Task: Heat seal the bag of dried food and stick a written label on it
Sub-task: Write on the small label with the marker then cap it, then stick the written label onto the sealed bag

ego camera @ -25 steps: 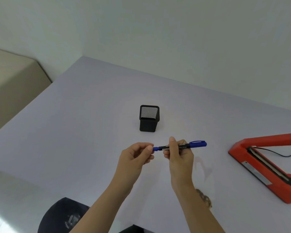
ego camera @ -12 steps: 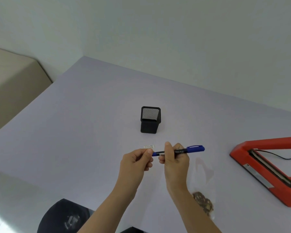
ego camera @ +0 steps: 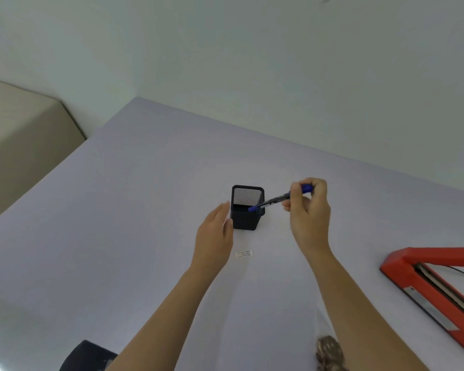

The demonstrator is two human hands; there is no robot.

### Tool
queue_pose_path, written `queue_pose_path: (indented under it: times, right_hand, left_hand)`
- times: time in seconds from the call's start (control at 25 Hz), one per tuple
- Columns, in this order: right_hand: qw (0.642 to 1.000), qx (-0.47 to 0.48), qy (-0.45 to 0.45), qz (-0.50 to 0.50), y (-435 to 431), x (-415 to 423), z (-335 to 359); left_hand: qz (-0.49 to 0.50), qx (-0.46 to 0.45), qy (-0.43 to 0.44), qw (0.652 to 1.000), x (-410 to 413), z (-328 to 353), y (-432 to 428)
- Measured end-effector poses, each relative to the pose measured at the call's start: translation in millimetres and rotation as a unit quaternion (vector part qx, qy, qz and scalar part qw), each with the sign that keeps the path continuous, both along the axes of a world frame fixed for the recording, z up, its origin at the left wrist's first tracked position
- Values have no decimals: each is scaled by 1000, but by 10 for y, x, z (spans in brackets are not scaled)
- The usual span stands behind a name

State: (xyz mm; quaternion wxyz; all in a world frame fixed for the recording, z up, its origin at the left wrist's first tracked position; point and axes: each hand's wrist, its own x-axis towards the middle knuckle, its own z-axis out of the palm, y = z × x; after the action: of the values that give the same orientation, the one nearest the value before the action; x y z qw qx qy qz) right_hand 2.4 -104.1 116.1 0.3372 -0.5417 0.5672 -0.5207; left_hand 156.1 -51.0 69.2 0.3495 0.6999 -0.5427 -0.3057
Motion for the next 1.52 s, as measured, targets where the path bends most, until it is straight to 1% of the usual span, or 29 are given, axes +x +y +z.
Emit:
queue_pose_path:
  times: [0.08, 0.12, 0.16, 0.2, 0.28, 0.44, 0.52, 0.6, 0.64, 0.68, 0.72, 0.8, 0.84, 0.88, 0.92, 1.0, 1.04, 1.12, 1.2, 1.28, 1.4, 1.52]
  right_hand:
    - [996, -1, 73, 42, -230, 126, -87]
    - [992, 4, 111, 67, -308, 194, -164]
    - [985, 10, 146, 92, -363, 256, -259]
    - [978, 17, 176, 114, -401, 309, -359]
    - [966, 33, 224, 124, -442, 356, -544]
    - [962, 37, 255, 89, -510, 319, -798]
    - [951, 16, 304, 59, -564, 300, -869]
    - [932, 31, 358, 57, -620, 283, -872]
    - [928, 47, 364, 59, -632, 261, -866]
    - [934, 59, 348, 52, -610, 228, -856]
    - [949, 64, 308, 35, -554, 178, -862]
    - [973, 47, 224, -7, -327, 34, -941]
    - [976, 42, 214, -10, -173, -47, -1030]
    - [974, 49, 221, 10, -15, -118, -1135]
    - [968, 65, 236, 50, 123, -169, -1249]
    - [939, 98, 290, 156, 288, -208, -1450]
    - [920, 104, 325, 194, 318, -197, -1517]
    - [893, 92, 385, 214, 327, -138, -1570]
    - [891, 69, 401, 202, 335, -85, -1580]
    - [898, 62, 391, 194, 361, -59, -1596]
    - [904, 63, 377, 190, 377, -46, -1598]
    - [904, 74, 369, 201, 350, -49, -1600]
  left_hand:
    - [-79, 9, -137, 987, 23, -142, -143]
    - [-110, 23, -179, 977, 27, -214, -174]
    - [-131, 34, -203, 970, 26, -278, -183]
    - [-142, 37, -213, 966, 24, -322, -181]
    - [-146, 29, -222, 964, 24, -381, -183]
    - [-145, 20, -234, 961, 19, -430, -208]
    - [-152, 22, -237, 959, 15, -435, -209]
    - [-154, 18, -230, 961, 26, -405, -210]
    - [-155, 0, -218, 964, 41, -384, -206]
    - [-149, -25, -200, 968, 65, -369, -193]
    - [-128, -56, -179, 974, 104, -379, -171]
    - [-51, -103, -142, 983, 195, -494, -74]
    - [-17, -105, -126, 986, 228, -590, 2]
    - [-4, -86, -113, 990, 237, -693, 86]
    - [-7, -49, -105, 993, 222, -790, 169]
    - [-41, 28, -93, 994, 135, -956, 257]
    - [-54, 47, -101, 992, 76, -1010, 260]
    - [-66, 45, -144, 986, -32, -1060, 232]
    - [-62, 14, -180, 982, -107, -1113, 199]
    - [-58, -11, -202, 978, -133, -1163, 191]
    - [-36, -22, -192, 980, -155, -1203, 204]
    - [-17, 8, -171, 985, -176, -1192, 188]
